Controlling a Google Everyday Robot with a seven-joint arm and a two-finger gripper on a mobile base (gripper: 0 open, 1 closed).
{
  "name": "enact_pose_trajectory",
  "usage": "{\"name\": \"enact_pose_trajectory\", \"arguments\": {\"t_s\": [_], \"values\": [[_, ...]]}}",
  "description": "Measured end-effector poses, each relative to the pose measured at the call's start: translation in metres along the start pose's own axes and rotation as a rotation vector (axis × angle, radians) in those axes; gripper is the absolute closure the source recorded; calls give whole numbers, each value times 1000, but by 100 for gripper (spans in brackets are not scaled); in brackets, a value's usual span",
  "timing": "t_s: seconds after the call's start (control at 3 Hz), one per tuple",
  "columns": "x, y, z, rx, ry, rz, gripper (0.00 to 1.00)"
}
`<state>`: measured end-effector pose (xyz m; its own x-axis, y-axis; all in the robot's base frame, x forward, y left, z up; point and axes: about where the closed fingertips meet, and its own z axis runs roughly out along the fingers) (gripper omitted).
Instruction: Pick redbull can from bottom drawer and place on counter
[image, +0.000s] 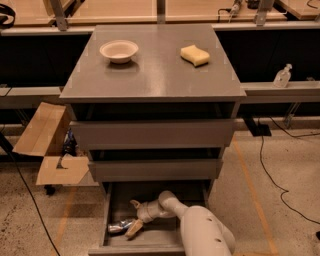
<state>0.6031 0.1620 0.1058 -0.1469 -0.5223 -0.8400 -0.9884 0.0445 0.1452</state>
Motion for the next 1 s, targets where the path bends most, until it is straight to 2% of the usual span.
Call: {"name": "enact_pose_trajectory", "arguments": {"t_s": [1.0], "values": [[-2,0,-3,-1,0,9,84]]}}
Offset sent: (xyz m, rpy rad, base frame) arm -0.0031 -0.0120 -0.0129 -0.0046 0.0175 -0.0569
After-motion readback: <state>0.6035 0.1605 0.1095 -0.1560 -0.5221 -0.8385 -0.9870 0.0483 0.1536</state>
